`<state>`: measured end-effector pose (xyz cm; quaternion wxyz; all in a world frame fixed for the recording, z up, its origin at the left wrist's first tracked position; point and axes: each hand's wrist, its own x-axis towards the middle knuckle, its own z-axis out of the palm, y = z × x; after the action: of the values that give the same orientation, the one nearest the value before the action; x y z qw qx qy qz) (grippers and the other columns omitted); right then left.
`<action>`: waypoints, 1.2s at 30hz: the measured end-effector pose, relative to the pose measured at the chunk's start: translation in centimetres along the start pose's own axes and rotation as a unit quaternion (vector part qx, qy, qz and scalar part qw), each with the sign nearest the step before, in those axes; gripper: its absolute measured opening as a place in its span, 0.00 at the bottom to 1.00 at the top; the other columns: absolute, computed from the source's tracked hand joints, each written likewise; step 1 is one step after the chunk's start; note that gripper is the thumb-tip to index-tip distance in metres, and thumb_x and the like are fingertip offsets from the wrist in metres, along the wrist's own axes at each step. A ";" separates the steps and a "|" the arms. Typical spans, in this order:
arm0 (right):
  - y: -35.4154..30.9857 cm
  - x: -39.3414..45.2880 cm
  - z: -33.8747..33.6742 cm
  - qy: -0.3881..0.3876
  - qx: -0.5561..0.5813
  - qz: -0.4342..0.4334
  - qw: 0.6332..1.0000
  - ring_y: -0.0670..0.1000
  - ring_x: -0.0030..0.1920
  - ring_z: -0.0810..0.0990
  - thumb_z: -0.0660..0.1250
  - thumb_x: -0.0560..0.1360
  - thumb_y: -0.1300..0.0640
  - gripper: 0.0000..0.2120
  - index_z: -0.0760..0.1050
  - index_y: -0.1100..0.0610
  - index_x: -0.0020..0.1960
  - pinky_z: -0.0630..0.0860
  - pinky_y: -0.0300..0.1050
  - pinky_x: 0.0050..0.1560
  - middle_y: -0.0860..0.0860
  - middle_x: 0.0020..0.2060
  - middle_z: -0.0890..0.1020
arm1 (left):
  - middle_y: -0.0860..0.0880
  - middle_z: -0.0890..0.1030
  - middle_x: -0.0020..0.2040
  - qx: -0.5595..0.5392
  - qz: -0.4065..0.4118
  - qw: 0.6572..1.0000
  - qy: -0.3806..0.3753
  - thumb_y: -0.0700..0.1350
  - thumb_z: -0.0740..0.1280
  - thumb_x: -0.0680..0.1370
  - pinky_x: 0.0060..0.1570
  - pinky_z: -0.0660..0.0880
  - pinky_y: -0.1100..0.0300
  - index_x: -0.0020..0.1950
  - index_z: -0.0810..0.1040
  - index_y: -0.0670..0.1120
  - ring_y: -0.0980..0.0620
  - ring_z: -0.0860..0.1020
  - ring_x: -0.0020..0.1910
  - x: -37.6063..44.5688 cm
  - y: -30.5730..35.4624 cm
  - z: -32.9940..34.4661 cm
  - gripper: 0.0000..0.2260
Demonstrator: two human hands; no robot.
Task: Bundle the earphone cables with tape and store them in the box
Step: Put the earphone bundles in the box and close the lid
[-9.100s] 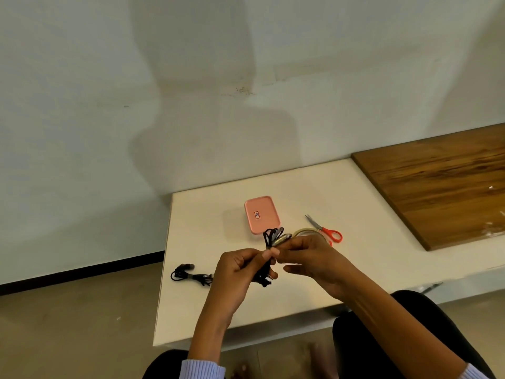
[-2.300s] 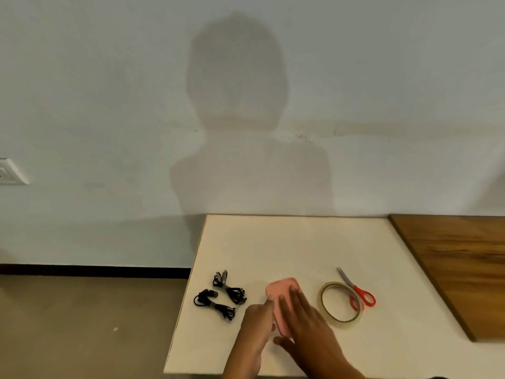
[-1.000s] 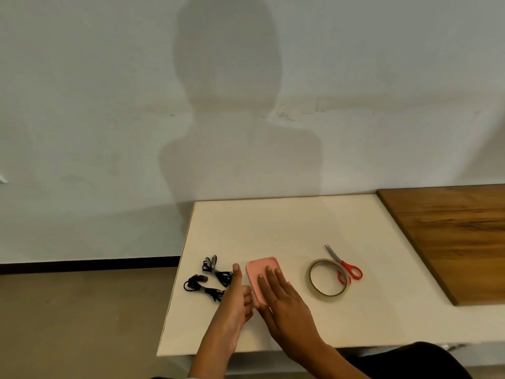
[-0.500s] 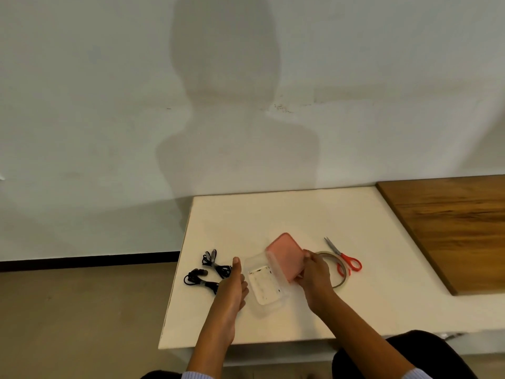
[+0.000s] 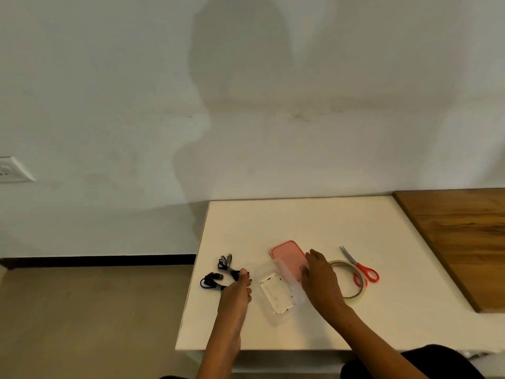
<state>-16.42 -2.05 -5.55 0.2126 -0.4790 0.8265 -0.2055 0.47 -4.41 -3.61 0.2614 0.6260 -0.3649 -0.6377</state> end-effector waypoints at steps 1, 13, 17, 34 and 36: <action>-0.2 0.0 0.2 0.004 -0.015 -0.019 1.000 0.53 0.68 0.70 0.56 0.80 0.59 0.19 0.65 0.59 0.71 0.68 0.44 0.66 0.53 0.73 0.63 | 0.46 0.77 0.48 -0.004 0.001 1.000 0.007 0.54 0.56 0.81 0.53 0.67 0.57 0.50 0.75 0.45 0.49 0.75 0.51 0.0 -0.1 -0.3 0.15; -10.6 2.8 5.9 -0.082 -0.152 -0.159 0.972 0.57 0.51 0.80 0.61 0.78 0.57 0.10 0.77 0.60 0.53 0.72 0.45 0.44 0.56 0.51 0.81 | 0.41 0.78 0.59 -0.062 -0.004 0.993 0.096 0.48 0.56 0.82 0.49 0.69 0.55 0.63 0.73 0.40 0.44 0.76 0.56 0.1 0.4 -2.5 0.16; -11.7 3.3 7.0 -0.112 -0.172 -0.139 0.969 0.59 0.49 0.81 0.61 0.75 0.62 0.06 0.72 0.58 0.39 0.68 0.43 0.39 0.56 0.41 0.79 | 0.41 0.79 0.56 -0.058 -0.002 0.993 0.098 0.48 0.56 0.82 0.39 0.71 0.59 0.62 0.73 0.41 0.47 0.76 0.50 0.5 0.3 -2.9 0.15; -4.0 -0.4 -2.6 -0.037 -0.073 -0.082 0.993 0.46 0.32 0.77 0.69 0.71 0.56 0.06 0.80 0.58 0.39 0.73 0.36 0.36 0.48 0.30 0.79 | 0.43 0.77 0.53 -0.066 -0.015 0.995 0.069 0.47 0.57 0.82 0.45 0.70 0.56 0.63 0.73 0.41 0.45 0.76 0.53 -0.3 0.3 -4.0 0.15; -3.5 -0.9 -1.9 -0.059 -0.089 -0.076 0.991 0.48 0.35 0.80 0.69 0.71 0.54 0.07 0.82 0.57 0.39 0.77 0.41 0.39 0.50 0.33 0.83 | 0.44 0.78 0.52 -0.060 -0.012 0.996 0.069 0.47 0.56 0.82 0.43 0.70 0.56 0.61 0.74 0.42 0.45 0.76 0.52 -0.5 0.1 -4.0 0.13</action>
<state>-14.60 -2.55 -1.91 0.2016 -0.5686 0.7887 -0.1180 4.45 -4.59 -3.00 0.3155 0.6560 -0.2999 -0.6166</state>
